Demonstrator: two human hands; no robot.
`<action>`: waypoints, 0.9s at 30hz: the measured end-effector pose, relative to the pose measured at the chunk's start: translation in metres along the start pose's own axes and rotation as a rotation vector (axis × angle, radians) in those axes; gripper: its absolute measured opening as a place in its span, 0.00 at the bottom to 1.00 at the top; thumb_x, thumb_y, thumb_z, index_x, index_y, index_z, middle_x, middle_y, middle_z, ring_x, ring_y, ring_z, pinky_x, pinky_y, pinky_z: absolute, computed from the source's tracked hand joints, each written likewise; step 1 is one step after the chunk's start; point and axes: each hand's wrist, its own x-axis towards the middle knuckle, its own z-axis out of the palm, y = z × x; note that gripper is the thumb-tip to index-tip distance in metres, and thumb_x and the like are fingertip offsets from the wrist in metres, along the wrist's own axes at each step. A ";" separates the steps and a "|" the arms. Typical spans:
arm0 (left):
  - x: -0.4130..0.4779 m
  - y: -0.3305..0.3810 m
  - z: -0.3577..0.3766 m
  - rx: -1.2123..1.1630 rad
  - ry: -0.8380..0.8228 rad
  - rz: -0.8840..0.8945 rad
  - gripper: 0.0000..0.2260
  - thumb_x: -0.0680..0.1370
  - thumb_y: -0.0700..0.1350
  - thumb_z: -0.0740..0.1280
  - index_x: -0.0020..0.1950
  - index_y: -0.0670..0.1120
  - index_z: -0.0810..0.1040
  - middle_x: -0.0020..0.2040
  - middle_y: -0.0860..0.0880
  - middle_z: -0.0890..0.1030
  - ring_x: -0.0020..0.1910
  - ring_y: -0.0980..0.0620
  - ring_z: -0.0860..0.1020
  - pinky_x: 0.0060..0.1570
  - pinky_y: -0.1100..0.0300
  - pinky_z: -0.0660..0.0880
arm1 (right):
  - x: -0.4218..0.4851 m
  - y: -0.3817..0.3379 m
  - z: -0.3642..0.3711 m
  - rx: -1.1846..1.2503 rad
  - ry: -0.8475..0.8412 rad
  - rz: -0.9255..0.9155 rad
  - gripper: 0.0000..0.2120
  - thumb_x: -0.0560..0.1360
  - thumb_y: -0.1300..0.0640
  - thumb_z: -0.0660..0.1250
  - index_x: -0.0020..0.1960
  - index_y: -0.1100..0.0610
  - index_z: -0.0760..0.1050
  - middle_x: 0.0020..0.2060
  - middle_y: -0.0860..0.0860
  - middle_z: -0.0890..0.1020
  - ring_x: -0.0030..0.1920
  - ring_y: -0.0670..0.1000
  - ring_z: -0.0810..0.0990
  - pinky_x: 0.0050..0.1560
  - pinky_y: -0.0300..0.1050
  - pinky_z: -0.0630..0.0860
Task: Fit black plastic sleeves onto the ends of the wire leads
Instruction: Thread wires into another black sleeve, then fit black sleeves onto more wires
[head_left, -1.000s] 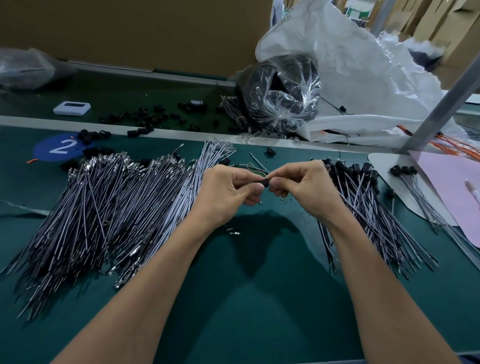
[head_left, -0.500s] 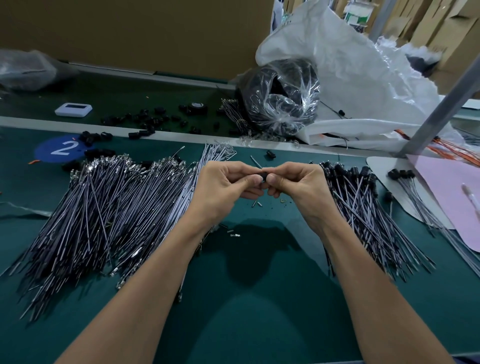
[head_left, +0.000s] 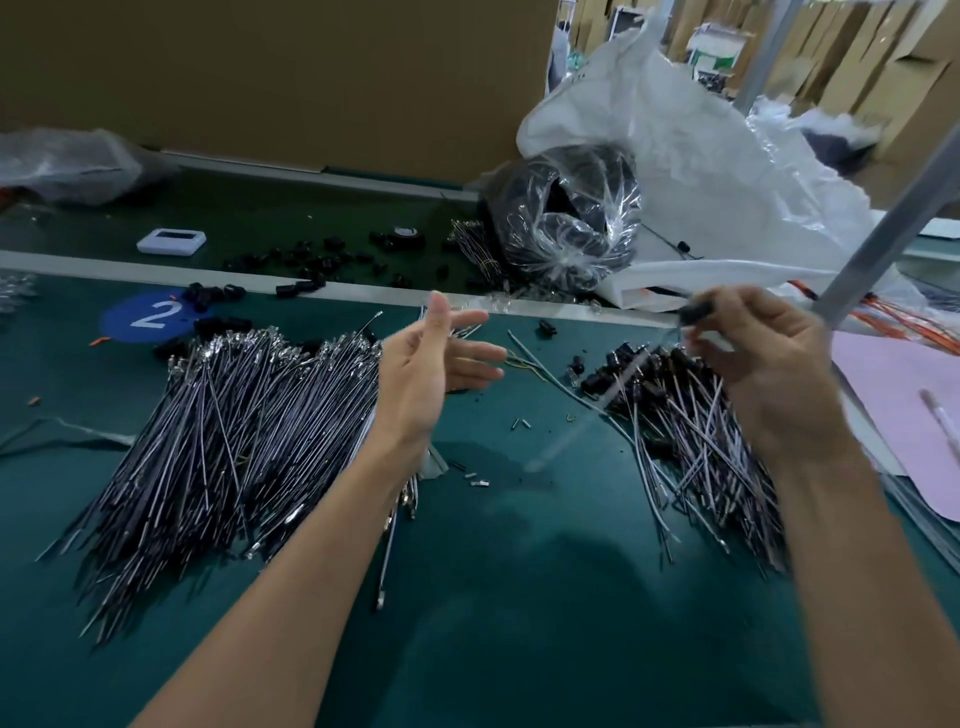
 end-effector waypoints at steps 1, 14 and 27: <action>0.001 0.001 -0.001 -0.005 0.047 0.011 0.23 0.84 0.55 0.52 0.53 0.43 0.82 0.39 0.43 0.86 0.36 0.46 0.84 0.36 0.59 0.80 | 0.000 -0.009 -0.009 -0.012 0.036 -0.010 0.09 0.74 0.54 0.65 0.40 0.51 0.83 0.39 0.47 0.85 0.40 0.45 0.81 0.43 0.36 0.79; 0.009 0.007 -0.011 -0.198 0.452 -0.043 0.17 0.84 0.54 0.55 0.56 0.44 0.77 0.39 0.46 0.85 0.36 0.51 0.82 0.39 0.58 0.79 | 0.032 0.000 0.000 -0.968 -0.034 0.050 0.09 0.75 0.58 0.71 0.55 0.53 0.81 0.45 0.49 0.83 0.40 0.42 0.79 0.42 0.35 0.76; 0.012 0.008 -0.016 -0.237 0.519 -0.069 0.20 0.84 0.55 0.53 0.57 0.41 0.77 0.39 0.45 0.85 0.34 0.50 0.80 0.35 0.60 0.77 | -0.016 0.069 0.157 -0.825 -0.611 0.379 0.13 0.67 0.50 0.76 0.29 0.56 0.80 0.22 0.50 0.80 0.19 0.43 0.73 0.23 0.32 0.68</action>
